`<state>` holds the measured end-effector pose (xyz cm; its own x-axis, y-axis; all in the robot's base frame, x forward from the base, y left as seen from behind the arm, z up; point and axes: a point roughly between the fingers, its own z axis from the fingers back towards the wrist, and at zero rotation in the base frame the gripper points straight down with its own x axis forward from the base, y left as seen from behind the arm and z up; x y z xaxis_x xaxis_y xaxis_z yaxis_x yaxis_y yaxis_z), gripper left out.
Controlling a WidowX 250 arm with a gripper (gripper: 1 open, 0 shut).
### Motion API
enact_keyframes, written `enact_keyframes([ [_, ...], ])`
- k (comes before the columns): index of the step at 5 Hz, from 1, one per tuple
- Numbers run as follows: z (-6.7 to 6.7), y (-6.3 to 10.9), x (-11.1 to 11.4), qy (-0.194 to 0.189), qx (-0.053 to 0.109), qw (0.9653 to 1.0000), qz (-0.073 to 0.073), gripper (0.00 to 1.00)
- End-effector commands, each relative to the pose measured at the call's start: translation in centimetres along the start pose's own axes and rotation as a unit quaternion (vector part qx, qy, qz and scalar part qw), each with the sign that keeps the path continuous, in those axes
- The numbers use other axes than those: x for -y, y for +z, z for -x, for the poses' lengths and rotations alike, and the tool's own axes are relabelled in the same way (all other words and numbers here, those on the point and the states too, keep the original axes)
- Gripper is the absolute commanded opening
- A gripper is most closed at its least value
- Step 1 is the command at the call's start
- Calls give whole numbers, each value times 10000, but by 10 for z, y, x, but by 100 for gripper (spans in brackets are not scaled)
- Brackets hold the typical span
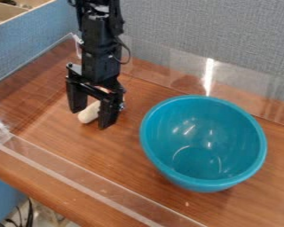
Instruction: Put the mushroom in the blue bowl
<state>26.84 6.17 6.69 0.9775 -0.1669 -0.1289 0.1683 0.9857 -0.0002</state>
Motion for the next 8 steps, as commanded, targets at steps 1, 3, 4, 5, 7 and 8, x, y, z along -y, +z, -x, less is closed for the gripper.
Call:
enact_keyframes([
  [1, -4, 4, -2, -39, 144, 9999, -60, 100],
  [3, -8, -2, -1, -125, 183, 9997, -70, 100],
  [4, -10, -4, 0, -150, 201, 9997, -70, 100],
  [5, -10, -4, 2, -177, 233, 9995, -71, 100],
  [7, -12, -5, 5, -231, 312, 9992, -82, 100],
  [8, -11, -3, 6, -261, 384, 9989, -97, 100],
])
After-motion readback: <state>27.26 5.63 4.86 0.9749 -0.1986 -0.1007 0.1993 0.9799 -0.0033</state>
